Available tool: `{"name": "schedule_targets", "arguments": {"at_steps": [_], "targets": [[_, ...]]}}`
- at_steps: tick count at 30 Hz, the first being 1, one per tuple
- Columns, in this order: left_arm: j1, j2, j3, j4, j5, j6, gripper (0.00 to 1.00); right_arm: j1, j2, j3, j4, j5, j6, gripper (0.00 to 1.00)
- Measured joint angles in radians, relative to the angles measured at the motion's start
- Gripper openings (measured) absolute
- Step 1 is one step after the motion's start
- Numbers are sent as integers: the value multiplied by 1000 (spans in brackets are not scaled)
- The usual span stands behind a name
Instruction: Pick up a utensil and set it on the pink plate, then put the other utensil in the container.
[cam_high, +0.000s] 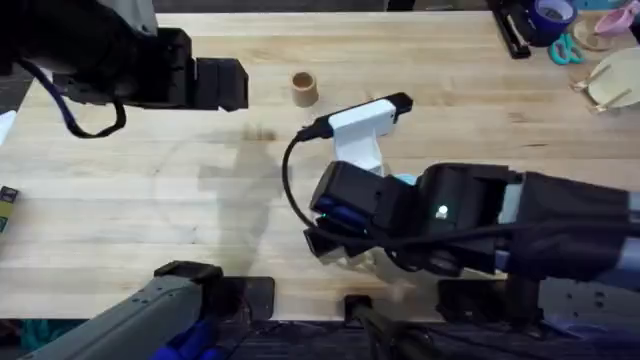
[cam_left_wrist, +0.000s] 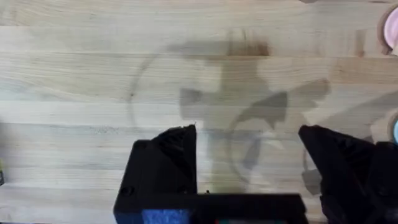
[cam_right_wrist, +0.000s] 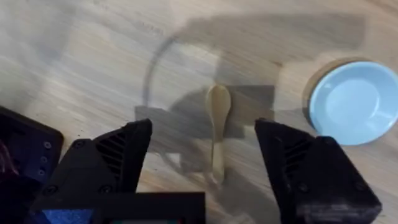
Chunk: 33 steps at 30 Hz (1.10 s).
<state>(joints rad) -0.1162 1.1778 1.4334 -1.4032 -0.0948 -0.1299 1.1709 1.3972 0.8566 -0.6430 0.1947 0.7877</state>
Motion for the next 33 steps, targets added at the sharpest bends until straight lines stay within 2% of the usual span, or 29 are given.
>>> {"name": "schedule_targets", "arguments": {"at_steps": [8, 20, 23, 29, 33], "targets": [[0, 0, 0, -14, 0, 0, 993, 23, 80, -2, -5, 0, 55, 996], [0, 0, 0, -18, 0, 0, 993, 26, 125, 9, -13, 8, 100, 992], [0, 0, 0, -18, 0, 0, 992, 27, 128, 12, -17, 12, 105, 940], [0, 0, 0, -18, 0, 0, 993, 26, 128, 13, -16, 20, 113, 766], [0, 0, 0, -18, 0, 0, 993, 26, 130, 13, -11, 23, 119, 551]]}}
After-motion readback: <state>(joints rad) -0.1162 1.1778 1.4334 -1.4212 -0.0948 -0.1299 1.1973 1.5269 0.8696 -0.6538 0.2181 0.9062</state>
